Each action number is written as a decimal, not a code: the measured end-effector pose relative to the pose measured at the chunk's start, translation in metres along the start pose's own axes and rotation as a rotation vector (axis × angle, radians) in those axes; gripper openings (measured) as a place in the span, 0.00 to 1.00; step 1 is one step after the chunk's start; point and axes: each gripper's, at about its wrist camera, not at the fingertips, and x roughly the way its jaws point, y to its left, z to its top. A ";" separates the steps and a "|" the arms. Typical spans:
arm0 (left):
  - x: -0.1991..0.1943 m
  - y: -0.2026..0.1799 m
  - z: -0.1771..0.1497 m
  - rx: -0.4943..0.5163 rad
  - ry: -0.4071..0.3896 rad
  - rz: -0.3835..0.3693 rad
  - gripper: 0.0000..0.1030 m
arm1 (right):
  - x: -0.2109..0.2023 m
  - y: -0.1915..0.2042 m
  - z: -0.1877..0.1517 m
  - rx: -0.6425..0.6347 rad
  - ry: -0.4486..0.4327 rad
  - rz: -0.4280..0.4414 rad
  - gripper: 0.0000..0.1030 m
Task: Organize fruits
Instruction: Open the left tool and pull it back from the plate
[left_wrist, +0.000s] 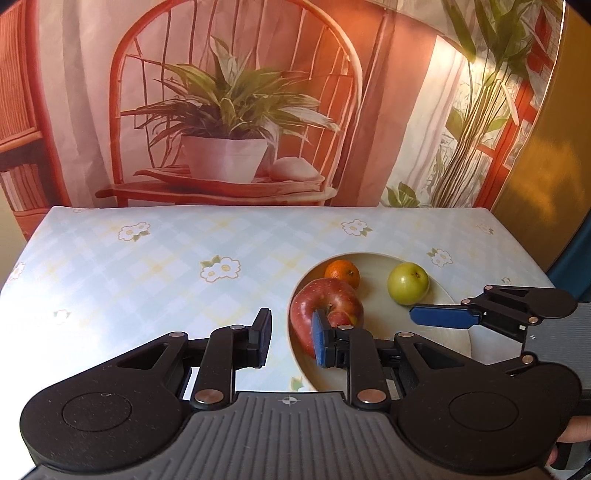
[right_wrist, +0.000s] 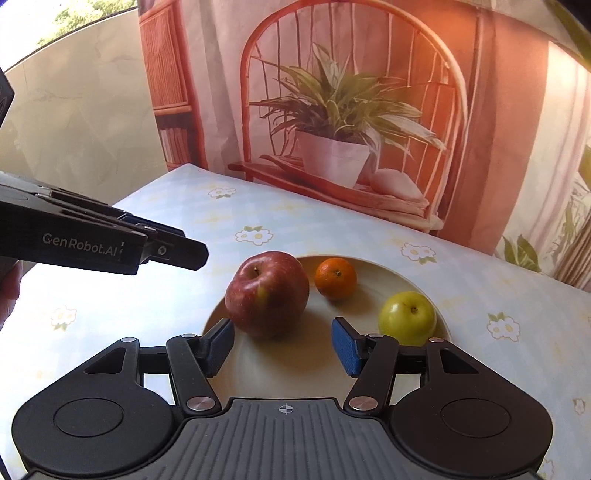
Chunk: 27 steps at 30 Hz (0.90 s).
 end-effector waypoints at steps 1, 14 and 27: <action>-0.005 0.000 -0.002 0.000 -0.001 0.007 0.24 | -0.005 0.001 -0.003 0.012 -0.004 -0.001 0.53; -0.061 0.007 -0.059 -0.068 -0.001 0.029 0.24 | -0.061 0.010 -0.056 0.128 -0.045 -0.034 0.52; -0.086 0.020 -0.100 -0.152 -0.003 0.027 0.24 | -0.070 0.023 -0.071 0.130 -0.012 -0.049 0.51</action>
